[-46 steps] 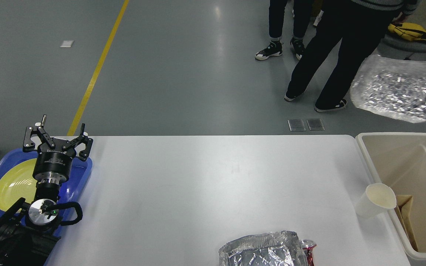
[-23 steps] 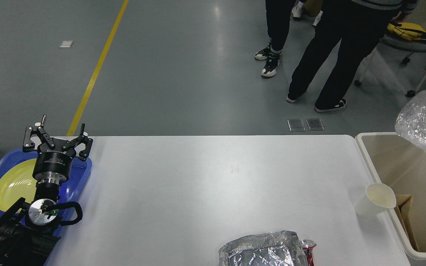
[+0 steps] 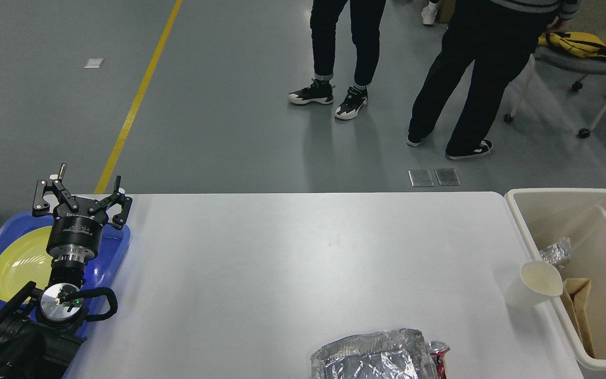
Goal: Tidy desktop
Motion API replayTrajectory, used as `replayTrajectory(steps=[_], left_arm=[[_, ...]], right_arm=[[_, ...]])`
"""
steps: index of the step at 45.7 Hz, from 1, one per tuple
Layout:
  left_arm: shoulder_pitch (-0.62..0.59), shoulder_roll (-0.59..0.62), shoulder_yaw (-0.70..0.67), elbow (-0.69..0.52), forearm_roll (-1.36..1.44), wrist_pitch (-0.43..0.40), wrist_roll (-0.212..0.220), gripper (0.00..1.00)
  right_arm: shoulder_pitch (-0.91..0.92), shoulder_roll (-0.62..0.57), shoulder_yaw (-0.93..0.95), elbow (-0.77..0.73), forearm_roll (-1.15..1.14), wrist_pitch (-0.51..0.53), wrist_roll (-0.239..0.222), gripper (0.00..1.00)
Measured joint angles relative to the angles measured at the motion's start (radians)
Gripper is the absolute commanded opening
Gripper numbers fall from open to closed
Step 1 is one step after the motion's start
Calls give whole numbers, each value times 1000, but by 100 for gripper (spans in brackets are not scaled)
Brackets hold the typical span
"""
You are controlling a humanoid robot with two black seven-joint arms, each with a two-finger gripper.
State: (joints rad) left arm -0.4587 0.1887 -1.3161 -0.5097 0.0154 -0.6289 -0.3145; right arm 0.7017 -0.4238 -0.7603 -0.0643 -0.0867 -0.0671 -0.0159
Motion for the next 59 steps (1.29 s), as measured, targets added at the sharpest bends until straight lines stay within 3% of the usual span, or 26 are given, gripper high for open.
replayTrajectory(steps=[9, 16, 22, 23, 29, 38, 44, 59], left_arm=[[0, 0, 0, 0, 0, 0, 0, 97], [0, 0, 0, 0, 0, 0, 0, 97], [0, 0, 0, 0, 0, 0, 0, 97], [0, 0, 0, 0, 0, 0, 0, 97], [0, 0, 0, 0, 0, 0, 0, 97], [0, 0, 0, 0, 0, 0, 0, 97], [0, 0, 0, 0, 0, 0, 0, 97], [0, 0, 0, 0, 0, 0, 0, 97]], right_arm=[[198, 15, -2, 22, 19, 29, 7, 100], [514, -17, -29, 222, 10, 136, 13, 100], [838, -114, -137, 626, 1, 261, 13, 100], [935, -127, -183, 761, -4, 279, 13, 100], [1231, -128, -311, 1222, -18, 300, 10, 100], [1394, -116, -335, 1722, -23, 303, 1, 100], [1365, -108, -355, 1772, -24, 289, 1, 100], [1221, -165, -504, 1517, -26, 155, 5, 100]])
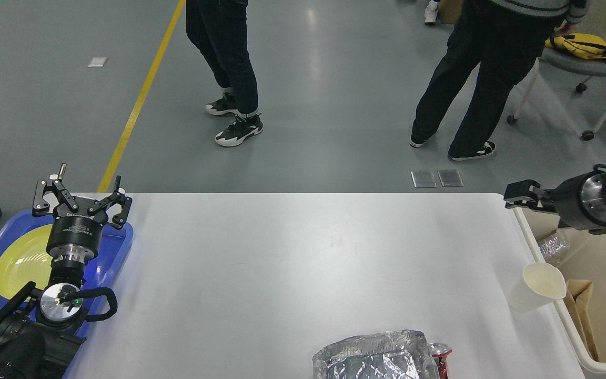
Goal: Tidy desktop
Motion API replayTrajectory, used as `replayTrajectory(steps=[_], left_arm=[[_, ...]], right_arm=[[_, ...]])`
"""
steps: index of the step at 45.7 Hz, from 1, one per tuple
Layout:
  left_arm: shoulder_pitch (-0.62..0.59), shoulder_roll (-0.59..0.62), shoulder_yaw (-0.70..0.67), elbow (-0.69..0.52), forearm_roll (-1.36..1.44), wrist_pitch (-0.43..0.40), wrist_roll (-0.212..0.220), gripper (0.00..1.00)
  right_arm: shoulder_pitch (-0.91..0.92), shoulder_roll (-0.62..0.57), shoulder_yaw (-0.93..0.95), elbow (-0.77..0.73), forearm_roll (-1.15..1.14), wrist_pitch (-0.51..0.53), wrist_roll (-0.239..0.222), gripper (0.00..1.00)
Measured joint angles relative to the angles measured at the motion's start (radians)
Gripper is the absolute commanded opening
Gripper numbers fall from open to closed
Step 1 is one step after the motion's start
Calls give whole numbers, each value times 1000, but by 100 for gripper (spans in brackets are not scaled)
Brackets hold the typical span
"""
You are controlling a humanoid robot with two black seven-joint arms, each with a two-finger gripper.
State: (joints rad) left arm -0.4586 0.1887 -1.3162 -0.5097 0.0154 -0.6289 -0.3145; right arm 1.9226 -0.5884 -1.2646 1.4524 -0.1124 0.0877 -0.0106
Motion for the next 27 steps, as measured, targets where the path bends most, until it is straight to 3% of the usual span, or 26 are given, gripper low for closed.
replayTrajectory(steps=[13, 27], left_arm=[[0, 0, 0, 0, 0, 0, 0, 97], [0, 0, 0, 0, 0, 0, 0, 97]], right_arm=[[-178, -123, 3, -84, -2, -45, 6, 100], [-251, -141, 97, -82, 6, -56, 8, 100]])
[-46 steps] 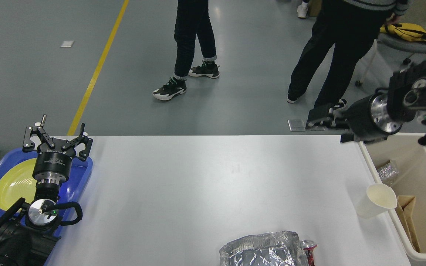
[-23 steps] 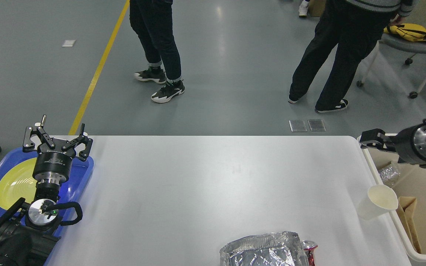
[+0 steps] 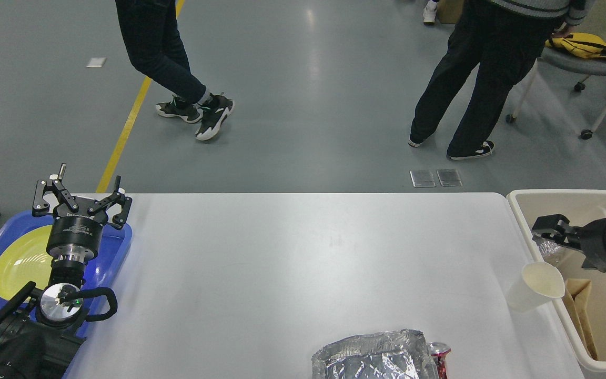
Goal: Tidy desktop
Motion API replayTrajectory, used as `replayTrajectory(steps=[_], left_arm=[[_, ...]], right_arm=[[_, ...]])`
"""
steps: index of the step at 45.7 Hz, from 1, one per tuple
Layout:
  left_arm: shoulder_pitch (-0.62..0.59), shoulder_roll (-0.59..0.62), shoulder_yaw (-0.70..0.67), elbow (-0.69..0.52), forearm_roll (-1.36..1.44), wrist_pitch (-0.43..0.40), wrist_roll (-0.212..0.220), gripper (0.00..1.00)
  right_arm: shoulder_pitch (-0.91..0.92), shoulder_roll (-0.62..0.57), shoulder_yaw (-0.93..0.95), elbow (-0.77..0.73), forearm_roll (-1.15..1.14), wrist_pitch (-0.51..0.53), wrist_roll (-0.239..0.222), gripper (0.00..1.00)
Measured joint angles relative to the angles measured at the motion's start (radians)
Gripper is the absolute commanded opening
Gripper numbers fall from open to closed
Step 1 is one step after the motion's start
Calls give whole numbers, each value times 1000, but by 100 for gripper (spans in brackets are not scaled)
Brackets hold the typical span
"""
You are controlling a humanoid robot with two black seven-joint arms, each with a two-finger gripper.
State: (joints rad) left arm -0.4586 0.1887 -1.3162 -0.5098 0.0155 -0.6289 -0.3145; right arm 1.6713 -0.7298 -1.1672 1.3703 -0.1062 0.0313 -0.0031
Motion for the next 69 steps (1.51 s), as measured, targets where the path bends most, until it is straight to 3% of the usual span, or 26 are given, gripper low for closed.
replayTrajectory(steps=[20, 39, 69], left_arm=[[0, 0, 0, 0, 0, 0, 0, 97], [0, 0, 0, 0, 0, 0, 0, 97], [0, 0, 0, 0, 0, 0, 0, 97]], right_arm=[[-231, 49, 108, -81, -3, -160, 0, 100], [-368, 87, 204, -148, -3, -247, -1, 100], [-384, 112, 225, -148, -3, -281, -2, 100]])
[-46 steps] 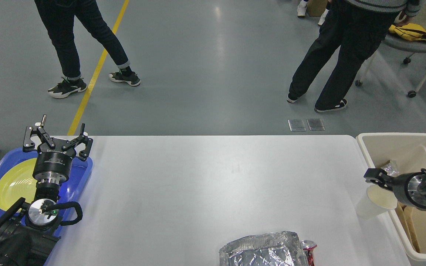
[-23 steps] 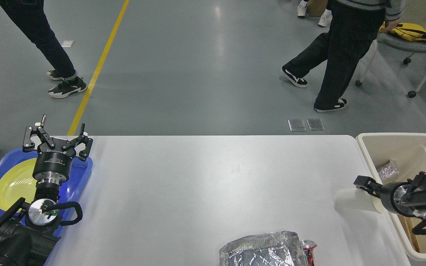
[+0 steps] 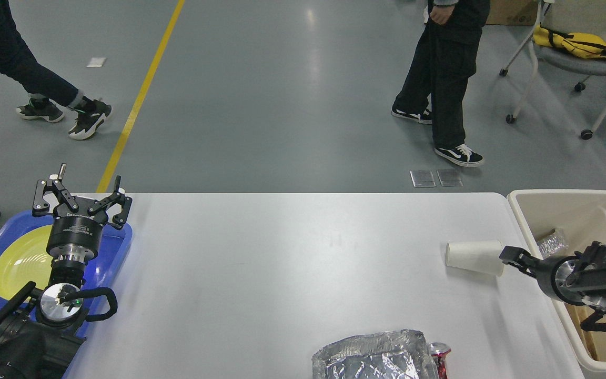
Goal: Tidy desktop
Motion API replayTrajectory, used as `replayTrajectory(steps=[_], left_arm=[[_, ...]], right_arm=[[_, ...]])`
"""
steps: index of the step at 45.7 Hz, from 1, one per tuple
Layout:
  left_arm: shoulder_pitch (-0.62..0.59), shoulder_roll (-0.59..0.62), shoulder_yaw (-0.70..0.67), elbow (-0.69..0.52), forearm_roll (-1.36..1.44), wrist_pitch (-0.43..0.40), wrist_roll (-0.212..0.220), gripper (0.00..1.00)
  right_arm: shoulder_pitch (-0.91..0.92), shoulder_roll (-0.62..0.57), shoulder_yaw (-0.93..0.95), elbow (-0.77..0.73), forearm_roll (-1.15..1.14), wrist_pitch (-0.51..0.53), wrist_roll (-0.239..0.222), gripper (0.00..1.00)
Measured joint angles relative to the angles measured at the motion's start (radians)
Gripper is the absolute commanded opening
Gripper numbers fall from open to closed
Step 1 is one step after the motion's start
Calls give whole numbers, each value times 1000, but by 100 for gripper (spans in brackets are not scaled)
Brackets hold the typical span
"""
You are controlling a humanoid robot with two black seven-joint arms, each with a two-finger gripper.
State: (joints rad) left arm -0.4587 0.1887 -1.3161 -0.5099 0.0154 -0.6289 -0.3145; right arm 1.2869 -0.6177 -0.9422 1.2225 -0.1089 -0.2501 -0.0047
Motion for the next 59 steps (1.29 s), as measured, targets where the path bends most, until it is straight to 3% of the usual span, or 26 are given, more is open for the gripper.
replayTrajectory(steps=[22, 39, 59], left_arm=[[0, 0, 0, 0, 0, 0, 0, 97], [0, 0, 0, 0, 0, 0, 0, 97], [0, 0, 0, 0, 0, 0, 0, 97]], right_arm=[[-33, 10, 37, -7, 0, -25, 0, 100], [-175, 102, 139, -167, 8, -74, 1, 100], [-205, 100, 180, -162, 11, -58, 0, 100]])
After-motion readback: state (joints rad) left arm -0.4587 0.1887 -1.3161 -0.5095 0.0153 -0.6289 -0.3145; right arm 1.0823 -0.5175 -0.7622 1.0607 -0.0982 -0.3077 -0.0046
